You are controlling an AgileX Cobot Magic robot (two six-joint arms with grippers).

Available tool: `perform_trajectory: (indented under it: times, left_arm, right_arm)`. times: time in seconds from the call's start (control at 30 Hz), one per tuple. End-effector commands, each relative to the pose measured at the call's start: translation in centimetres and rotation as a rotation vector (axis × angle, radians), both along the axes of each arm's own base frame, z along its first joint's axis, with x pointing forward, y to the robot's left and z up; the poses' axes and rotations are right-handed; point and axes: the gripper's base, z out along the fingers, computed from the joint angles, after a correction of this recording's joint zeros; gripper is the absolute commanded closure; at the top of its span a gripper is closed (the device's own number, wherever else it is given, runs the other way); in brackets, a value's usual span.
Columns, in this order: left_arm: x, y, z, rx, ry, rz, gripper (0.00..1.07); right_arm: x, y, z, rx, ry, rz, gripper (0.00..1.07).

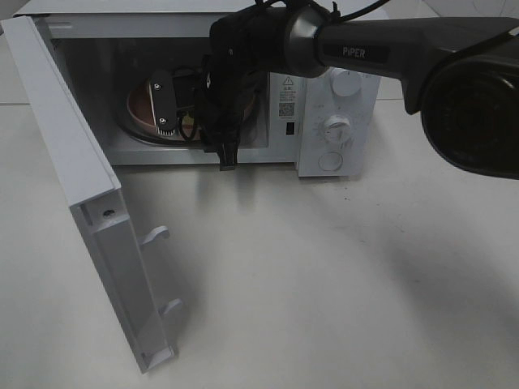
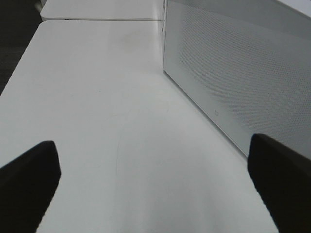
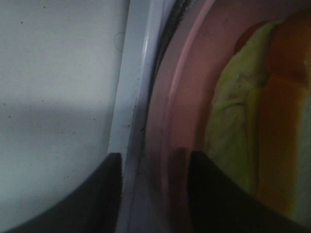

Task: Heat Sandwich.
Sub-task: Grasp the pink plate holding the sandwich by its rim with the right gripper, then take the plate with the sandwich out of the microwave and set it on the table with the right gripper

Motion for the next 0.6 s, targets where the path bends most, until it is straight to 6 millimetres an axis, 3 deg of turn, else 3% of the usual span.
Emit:
perform_trajectory:
  times: [0.03,0.07,0.6]
  left_arm:
    - [-0.39,0.01,-0.15,-0.003,-0.02,-0.002,0.03]
    - [-0.39,0.01,-0.15,-0.003,-0.02,-0.002,0.03]
    - [-0.39,0.01,-0.15,-0.003,-0.02,-0.002,0.03]
  right_arm:
    - [-0.12,-0.15,-0.08,-0.011,0.026,-0.011,0.96]
    - [-0.15,-0.17,-0.1,-0.012,0.03,-0.014,1.07]
    - [0.17,-0.64,-0.06,0.002,0.039,-0.038,1.07]
